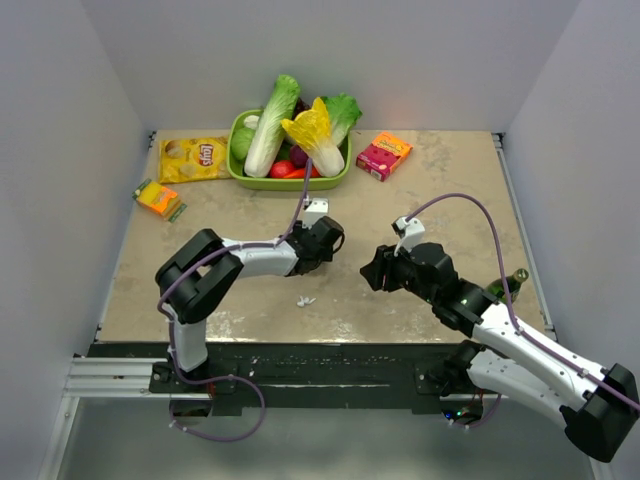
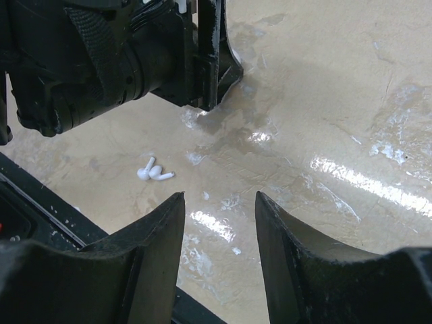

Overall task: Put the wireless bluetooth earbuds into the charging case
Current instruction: Pick up the charging case at the center of the board.

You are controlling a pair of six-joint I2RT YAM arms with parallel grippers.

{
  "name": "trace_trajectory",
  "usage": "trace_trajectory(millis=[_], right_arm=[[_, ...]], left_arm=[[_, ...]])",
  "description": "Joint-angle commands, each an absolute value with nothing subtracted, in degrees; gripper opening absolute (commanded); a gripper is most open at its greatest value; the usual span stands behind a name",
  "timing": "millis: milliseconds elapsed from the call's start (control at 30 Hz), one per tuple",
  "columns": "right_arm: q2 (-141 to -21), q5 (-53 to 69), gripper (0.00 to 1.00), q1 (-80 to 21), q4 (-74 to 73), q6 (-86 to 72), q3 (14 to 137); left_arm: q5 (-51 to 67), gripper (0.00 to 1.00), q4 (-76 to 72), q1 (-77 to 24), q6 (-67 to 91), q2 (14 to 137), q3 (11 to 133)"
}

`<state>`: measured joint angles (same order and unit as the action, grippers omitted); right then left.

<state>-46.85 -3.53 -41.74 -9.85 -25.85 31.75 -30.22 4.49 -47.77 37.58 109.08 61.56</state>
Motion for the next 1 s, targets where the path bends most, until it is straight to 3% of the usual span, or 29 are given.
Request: trace_trajectory(millis=[0, 200, 333, 433, 467, 567, 767, 967], right_arm=[[-45.97, -4.22, 0.5, -42.01, -9.58, -25.75, 35.33], [-45.18, -5.54, 0.51, -42.01, -12.57, -24.79, 40.77], [-44.82, -5.37, 0.57, -41.84, -12.92, -26.28, 43.85], [-47.71, -0.19, 0.6, -41.92, -15.11, -26.28, 47.89], [-48.51, 1.91, 0.6, -41.92, -15.38, -26.28, 49.73], [-50.7, 8.25, 0.62, -41.84, -15.65, -26.46, 52.37], [-54.31, 15.72, 0.69, -42.01, -17.74, -23.74, 56.15], [-58.36, 16.44, 0.78, -44.29, -22.59, -20.39, 58.71]], left_arm=[[-23.64, 0.0, 9.85, -48.43, 37.19, 108.65, 56.78], [-26.45, 0.0, -3.23, -48.43, 28.14, 95.3, 52.39], [-26.45, 0.0, -19.91, -48.43, 20.84, 81.59, 39.52], [-23.04, 0.0, -41.68, -48.51, 15.05, 70.78, 24.34], [-19.63, 0.0, -56.02, -48.6, 12.07, 66.75, 19.91], [-13.74, 0.0, -76.92, -48.95, 8.02, 63.99, 7.75], [1.21, 0.0, -94.63, -50.01, 3.61, 65.57, 1.15], [5.88, 0.0, -91.15, -51.76, 0.36, 62.85, 1.14]])
